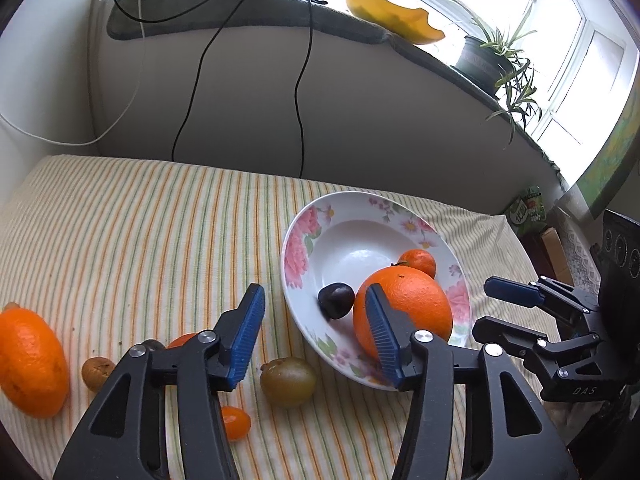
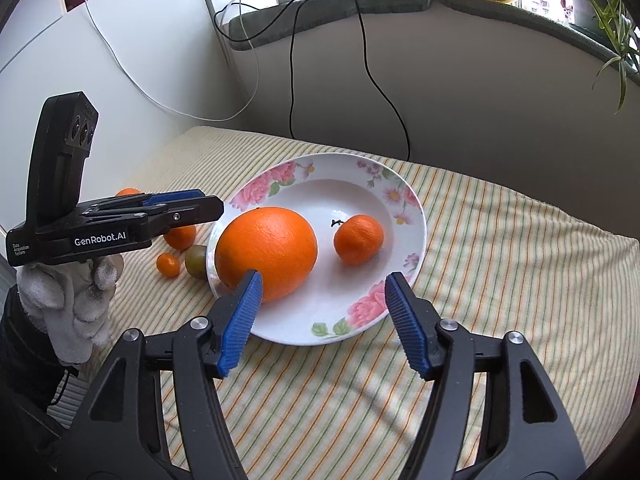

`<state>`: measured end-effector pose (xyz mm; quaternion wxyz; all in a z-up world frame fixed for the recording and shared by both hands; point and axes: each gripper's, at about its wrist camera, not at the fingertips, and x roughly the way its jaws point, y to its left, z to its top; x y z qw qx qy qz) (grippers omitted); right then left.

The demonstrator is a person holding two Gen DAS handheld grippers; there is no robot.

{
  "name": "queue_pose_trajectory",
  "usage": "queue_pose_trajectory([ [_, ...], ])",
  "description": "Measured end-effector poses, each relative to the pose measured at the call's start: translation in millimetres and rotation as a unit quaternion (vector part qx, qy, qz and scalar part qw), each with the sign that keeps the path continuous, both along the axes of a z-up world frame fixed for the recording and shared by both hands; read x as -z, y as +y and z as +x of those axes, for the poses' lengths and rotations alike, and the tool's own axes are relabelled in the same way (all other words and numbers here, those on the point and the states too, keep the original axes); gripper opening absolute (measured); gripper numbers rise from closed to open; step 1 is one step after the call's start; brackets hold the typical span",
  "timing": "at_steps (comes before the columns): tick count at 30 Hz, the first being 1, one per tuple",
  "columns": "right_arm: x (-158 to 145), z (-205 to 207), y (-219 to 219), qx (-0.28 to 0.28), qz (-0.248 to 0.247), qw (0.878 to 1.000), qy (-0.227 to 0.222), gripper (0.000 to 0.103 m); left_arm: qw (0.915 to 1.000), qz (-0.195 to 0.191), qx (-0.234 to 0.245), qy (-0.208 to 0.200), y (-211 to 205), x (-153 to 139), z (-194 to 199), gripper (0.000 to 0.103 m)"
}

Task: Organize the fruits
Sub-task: 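Lift both grippers away from the plate toward another large orange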

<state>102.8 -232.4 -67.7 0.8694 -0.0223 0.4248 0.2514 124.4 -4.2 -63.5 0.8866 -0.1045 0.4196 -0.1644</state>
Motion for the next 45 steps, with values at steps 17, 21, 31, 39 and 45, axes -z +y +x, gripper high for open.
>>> queue_pose_trajectory([
  [17, -13, -14, 7, -0.007, -0.002, 1.000, -0.012, 0.081, 0.9993, 0.020, -0.019, -0.025, 7, -15, -21, 0.075],
  [21, -17, -16, 10, -0.008, 0.002, 1.000, -0.012, 0.087, 0.9988, 0.025, -0.027, -0.033, 13, -19, -28, 0.076],
  [31, -24, -14, 26, -0.025, 0.015, 1.000, -0.006, 0.089, 0.9969, 0.033, -0.060, -0.039, 38, -22, -45, 0.080],
  [39, -29, -9, 54, -0.057, 0.014, 0.998, -0.005, 0.089, 0.9941, 0.036, -0.096, -0.037, 70, -18, -61, 0.080],
  [45, -29, -2, 77, -0.080, 0.017, 0.997, 0.003, 0.089, 0.9908, 0.035, -0.126, -0.037, 96, -17, -72, 0.080],
])
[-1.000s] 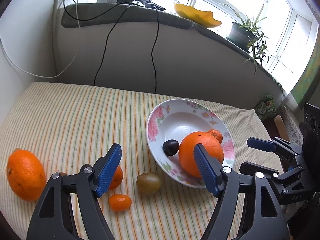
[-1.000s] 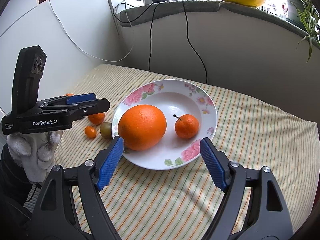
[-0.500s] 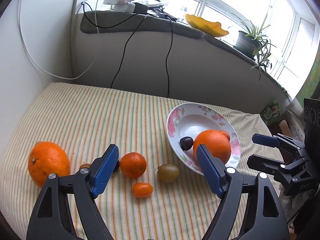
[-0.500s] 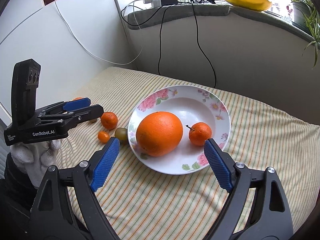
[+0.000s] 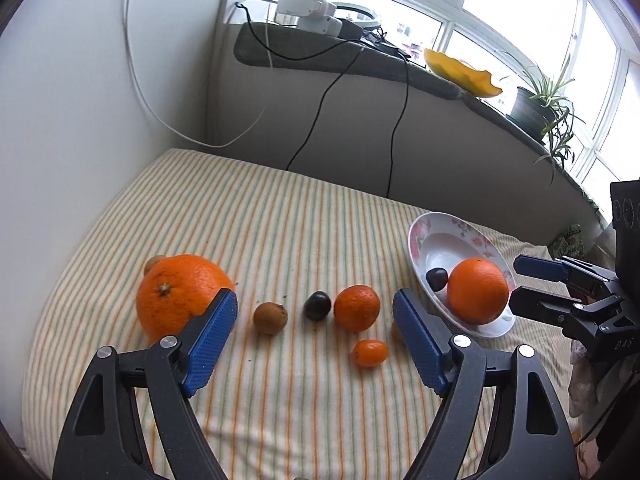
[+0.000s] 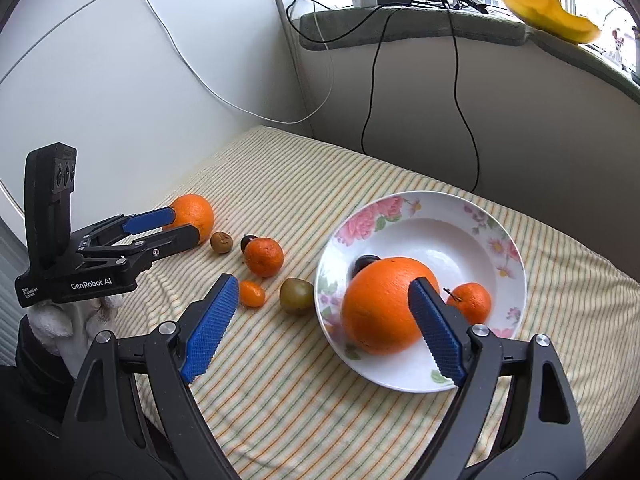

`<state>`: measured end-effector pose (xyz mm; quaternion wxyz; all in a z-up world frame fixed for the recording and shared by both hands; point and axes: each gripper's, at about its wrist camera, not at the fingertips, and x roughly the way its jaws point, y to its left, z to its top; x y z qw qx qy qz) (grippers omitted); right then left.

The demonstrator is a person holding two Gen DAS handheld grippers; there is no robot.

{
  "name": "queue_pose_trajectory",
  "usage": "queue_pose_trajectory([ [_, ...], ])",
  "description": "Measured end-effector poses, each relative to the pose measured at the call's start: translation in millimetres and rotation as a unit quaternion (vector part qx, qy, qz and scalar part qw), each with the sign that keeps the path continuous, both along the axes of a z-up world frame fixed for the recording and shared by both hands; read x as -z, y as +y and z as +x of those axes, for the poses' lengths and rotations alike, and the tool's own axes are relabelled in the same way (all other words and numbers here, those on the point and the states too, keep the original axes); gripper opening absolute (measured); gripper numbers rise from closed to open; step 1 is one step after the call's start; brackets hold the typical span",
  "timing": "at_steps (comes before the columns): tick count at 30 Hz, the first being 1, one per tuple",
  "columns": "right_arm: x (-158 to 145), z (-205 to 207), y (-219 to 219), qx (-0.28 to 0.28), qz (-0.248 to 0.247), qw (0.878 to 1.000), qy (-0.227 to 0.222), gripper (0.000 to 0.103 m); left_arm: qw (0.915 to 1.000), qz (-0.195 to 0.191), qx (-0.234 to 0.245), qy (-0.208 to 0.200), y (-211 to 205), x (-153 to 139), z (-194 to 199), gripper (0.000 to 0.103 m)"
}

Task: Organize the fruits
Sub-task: 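Lift both grippers away from the plate toward another large orange, then close the right gripper on the second large orange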

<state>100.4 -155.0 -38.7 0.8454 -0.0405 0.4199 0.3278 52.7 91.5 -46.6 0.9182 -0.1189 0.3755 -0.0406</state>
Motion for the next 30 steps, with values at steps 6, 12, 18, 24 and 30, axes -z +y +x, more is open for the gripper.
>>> queue_pose_trajectory([
  [6, 3, 11, 24, -0.016, 0.010, 1.000, 0.019, 0.089, 0.9995, -0.005, -0.032, 0.001, 26, 4, -12, 0.080],
  [12, 12, 24, 50, -0.031, 0.016, 0.998, 0.046, 0.089, 0.9980, -0.013, -0.061, 0.010, 50, 12, -20, 0.080],
  [18, 19, 37, 78, -0.053, 0.018, 0.996, 0.068, 0.089, 0.9960, -0.025, -0.084, 0.019, 70, 22, -23, 0.080],
  [24, 27, 47, 116, -0.079, 0.014, 0.993, 0.084, 0.089, 0.9946, -0.042, -0.091, 0.029, 79, 32, -22, 0.080],
  [30, 35, 48, 154, -0.116, -0.001, 0.989, 0.091, 0.089, 0.9937, -0.055, -0.089, 0.040, 83, 40, -18, 0.080],
])
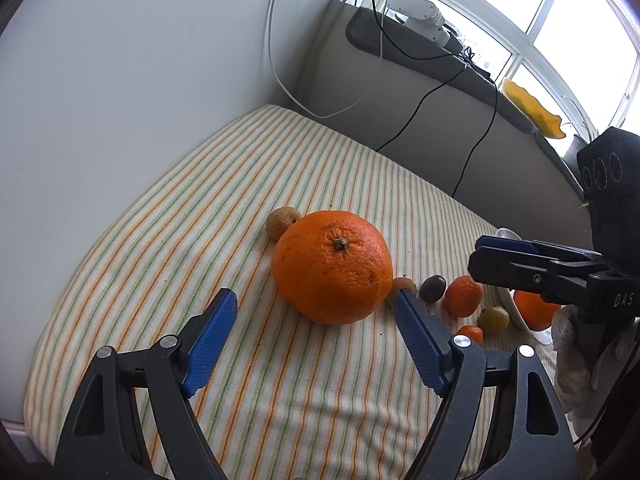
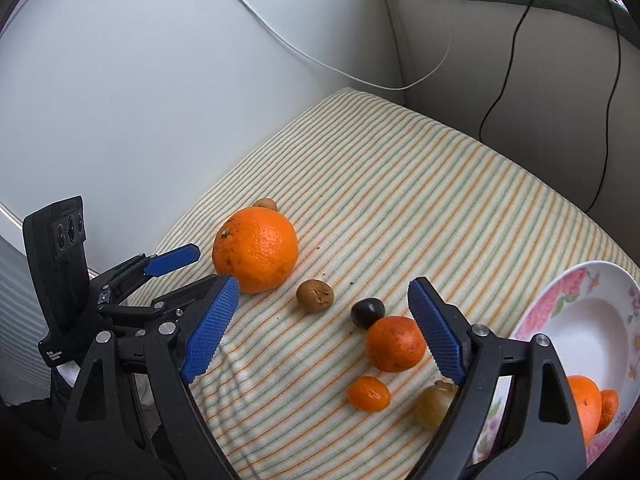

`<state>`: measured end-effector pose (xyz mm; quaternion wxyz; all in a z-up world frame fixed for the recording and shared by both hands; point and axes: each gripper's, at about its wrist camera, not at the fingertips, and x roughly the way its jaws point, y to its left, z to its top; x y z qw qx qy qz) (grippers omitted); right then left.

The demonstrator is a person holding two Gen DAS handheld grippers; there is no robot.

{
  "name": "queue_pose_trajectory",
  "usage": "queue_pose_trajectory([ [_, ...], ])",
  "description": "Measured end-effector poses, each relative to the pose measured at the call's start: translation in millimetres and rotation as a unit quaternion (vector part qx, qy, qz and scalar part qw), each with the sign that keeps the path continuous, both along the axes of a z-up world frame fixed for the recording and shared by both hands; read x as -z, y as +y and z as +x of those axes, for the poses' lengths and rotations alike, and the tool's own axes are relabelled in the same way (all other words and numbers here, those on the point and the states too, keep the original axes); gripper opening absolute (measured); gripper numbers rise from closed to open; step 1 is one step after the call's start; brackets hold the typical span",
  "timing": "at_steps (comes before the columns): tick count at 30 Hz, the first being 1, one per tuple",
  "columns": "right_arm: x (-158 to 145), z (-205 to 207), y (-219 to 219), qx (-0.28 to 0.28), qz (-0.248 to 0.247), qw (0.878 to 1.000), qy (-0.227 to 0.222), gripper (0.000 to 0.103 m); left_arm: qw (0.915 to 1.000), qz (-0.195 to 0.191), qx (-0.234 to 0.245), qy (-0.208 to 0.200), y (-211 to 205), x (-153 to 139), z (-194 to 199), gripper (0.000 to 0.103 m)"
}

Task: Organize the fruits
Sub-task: 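Close the right gripper on the second large orange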

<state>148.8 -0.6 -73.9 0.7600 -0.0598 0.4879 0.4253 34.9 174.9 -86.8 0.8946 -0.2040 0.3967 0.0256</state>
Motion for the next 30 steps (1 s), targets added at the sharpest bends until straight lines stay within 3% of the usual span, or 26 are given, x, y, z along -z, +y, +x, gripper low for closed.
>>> queue_pose_trajectory([
  [24, 38, 9, 86, -0.080, -0.002, 0.995, 0.056, 0.088, 0.9988, -0.047, 0.011, 0.010, 6, 15, 17, 0.080],
  [30, 46, 13, 100, -0.091, -0.008, 0.994, 0.064, 0.074, 0.9985, -0.052, 0.013, 0.006, 8, 16, 14, 0.080],
])
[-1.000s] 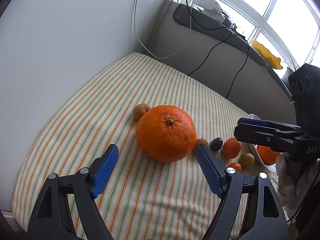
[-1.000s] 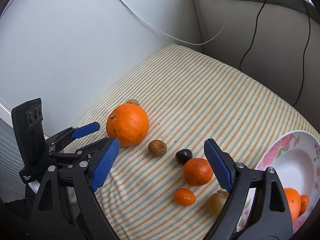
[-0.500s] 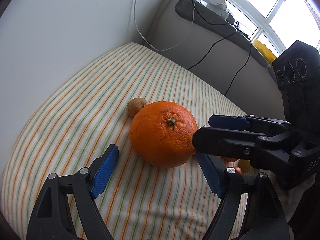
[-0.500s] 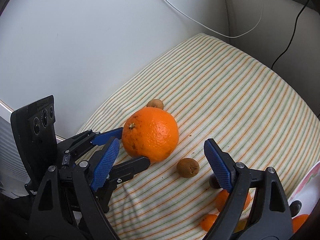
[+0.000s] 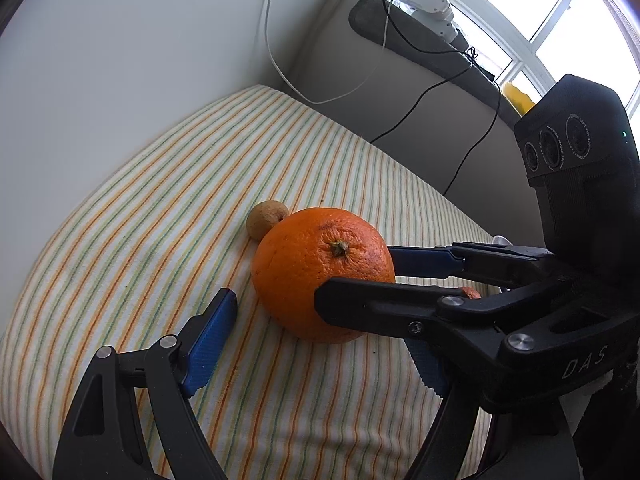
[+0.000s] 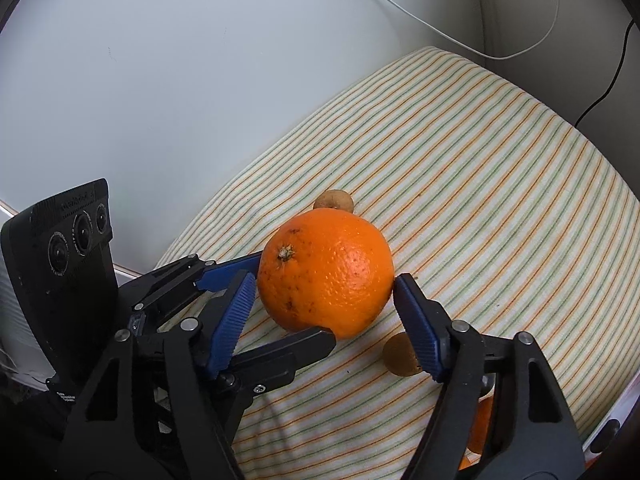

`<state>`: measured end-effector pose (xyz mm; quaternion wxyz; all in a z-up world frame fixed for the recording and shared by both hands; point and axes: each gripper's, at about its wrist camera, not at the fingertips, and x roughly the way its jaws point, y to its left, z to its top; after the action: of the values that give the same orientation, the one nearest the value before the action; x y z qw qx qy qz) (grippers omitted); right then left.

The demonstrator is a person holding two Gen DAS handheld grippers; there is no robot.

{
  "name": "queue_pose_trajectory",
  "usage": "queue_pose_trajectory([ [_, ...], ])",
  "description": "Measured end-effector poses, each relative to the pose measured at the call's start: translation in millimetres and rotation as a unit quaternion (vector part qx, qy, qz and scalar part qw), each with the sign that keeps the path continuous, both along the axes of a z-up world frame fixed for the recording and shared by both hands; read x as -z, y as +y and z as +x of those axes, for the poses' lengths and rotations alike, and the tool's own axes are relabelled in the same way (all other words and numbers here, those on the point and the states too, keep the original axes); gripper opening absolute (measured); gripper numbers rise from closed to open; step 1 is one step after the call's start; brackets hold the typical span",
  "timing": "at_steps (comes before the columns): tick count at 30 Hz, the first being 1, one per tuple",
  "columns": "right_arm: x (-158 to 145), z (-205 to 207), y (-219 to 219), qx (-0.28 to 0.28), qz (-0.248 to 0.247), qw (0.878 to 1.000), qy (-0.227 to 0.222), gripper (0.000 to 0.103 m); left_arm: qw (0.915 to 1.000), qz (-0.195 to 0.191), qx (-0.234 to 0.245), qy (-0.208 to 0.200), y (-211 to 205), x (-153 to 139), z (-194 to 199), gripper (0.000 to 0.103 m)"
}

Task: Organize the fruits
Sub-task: 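Close the right gripper on the second large orange, then lift the second orange and carry it toward the plate with the right gripper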

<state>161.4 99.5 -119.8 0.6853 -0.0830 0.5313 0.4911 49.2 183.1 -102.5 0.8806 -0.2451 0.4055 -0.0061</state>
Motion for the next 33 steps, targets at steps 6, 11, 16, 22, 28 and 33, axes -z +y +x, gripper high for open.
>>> queue_pose_trajectory([
  [6, -1, -3, 1, -0.003, 0.000, 1.000, -0.007, 0.072, 0.9999, 0.009, 0.014, -0.004, -8, -3, 4, 0.076],
  [11, -2, -9, -1, -0.003, 0.000, 1.000, -0.013, 0.071, 0.9999, 0.013, 0.010, -0.004, -9, -6, 3, 0.075],
  [16, -13, -15, -12, -0.001, 0.006, 1.000, -0.022, 0.071, 0.9996, 0.023, 0.010, -0.009, -14, -12, 3, 0.076],
  [22, -22, -11, -28, 0.010, 0.019, 0.999, -0.023, 0.071, 0.9992, 0.034, 0.015, -0.018, -23, -22, 6, 0.076],
  [28, -34, -7, -50, 0.022, 0.029, 0.999, -0.036, 0.071, 0.9981, 0.044, 0.031, -0.031, -38, -34, 15, 0.076],
  [33, -39, 2, -74, 0.044, 0.034, 0.998, -0.037, 0.071, 0.9972, 0.046, 0.045, -0.038, -56, -38, 27, 0.076],
])
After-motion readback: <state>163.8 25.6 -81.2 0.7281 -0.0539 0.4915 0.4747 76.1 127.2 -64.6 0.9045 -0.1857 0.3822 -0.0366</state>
